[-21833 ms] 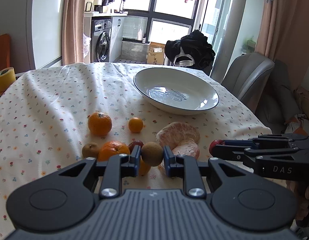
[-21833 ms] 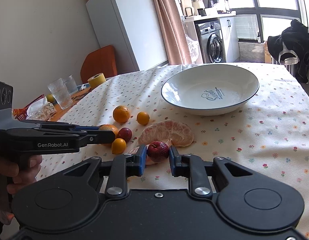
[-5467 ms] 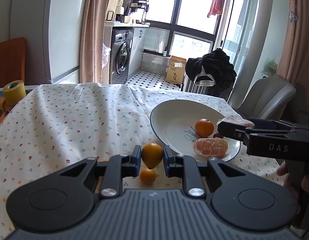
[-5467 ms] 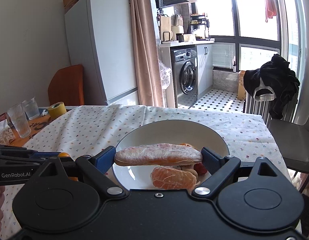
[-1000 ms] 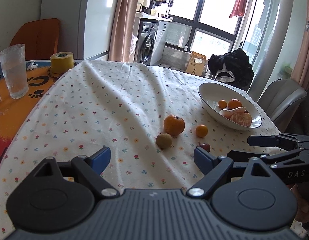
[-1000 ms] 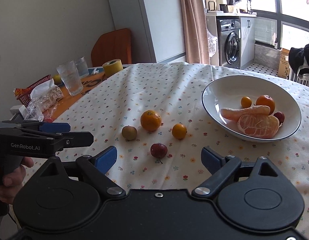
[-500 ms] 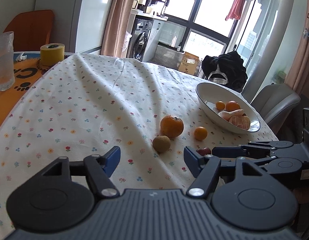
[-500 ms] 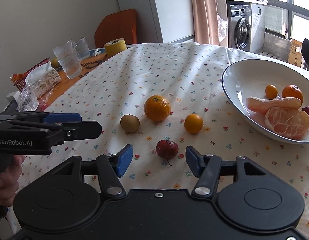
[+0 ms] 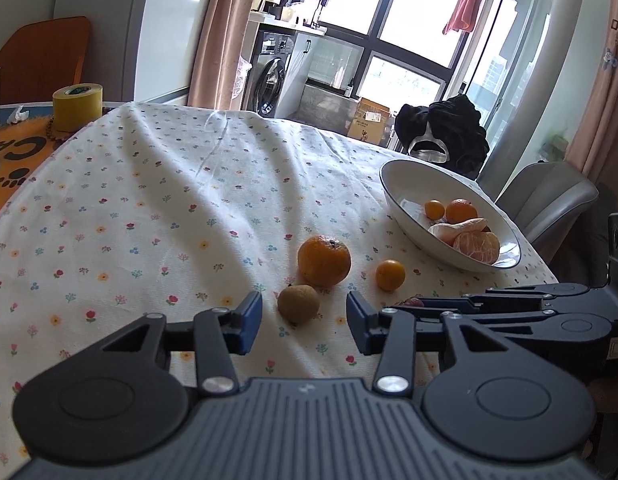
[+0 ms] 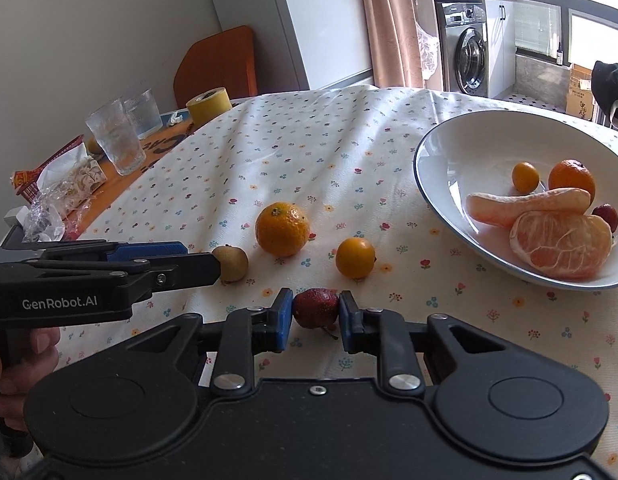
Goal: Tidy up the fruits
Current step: 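Grasp the small dark red fruit with the right tool while the left tool grasps the brown kiwi-like fruit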
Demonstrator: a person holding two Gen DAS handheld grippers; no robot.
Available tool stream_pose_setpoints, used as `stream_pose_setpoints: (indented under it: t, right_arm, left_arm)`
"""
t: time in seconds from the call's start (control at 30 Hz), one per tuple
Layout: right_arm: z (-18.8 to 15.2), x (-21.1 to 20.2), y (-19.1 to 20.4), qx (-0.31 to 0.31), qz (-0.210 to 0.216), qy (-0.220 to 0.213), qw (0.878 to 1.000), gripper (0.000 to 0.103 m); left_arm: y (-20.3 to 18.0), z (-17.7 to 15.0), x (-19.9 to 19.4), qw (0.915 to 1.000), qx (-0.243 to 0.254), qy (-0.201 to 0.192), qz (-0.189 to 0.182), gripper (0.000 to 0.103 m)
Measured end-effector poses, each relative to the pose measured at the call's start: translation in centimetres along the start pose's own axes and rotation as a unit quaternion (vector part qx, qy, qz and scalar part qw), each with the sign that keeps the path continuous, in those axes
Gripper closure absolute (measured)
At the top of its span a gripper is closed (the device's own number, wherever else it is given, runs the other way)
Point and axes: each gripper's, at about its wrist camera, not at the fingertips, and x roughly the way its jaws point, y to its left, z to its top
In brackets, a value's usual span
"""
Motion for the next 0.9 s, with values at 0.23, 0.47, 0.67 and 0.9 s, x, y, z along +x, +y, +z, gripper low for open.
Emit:
stream_pose_setpoints:
  t: [0.23, 0.47, 0.67, 0.9]
  right_arm:
    - [0.2, -0.5, -0.8, 0.006, -0.004, -0.011, 1.000, 0.080]
    - [0.3, -1.3, -2.3, 0.020, 0.000, -0.025, 0.999, 0.080]
    - [0.4, -2.0, -3.6, 0.032, 0.008, -0.041, 0.999, 0.080]
    - [0.7, -3.0, -4.8, 0.024, 0.015, -0.057, 0.998, 0.080]
  left_arm:
    - [-0.3, 0.2, 2.0, 0.9997, -0.002, 0.020, 0.011, 0.063]
    - [-0.5, 0.6, 2.3, 0.9994, -0.006, 0.023, 0.027, 0.078]
    - [-1.9, 1.3, 2.3, 0.9992, 0.001, 0.019, 0.035, 0.078]
    - [-3.8, 1.8, 1.6, 0.9993, 0.008, 0.003, 0.036, 0.078]
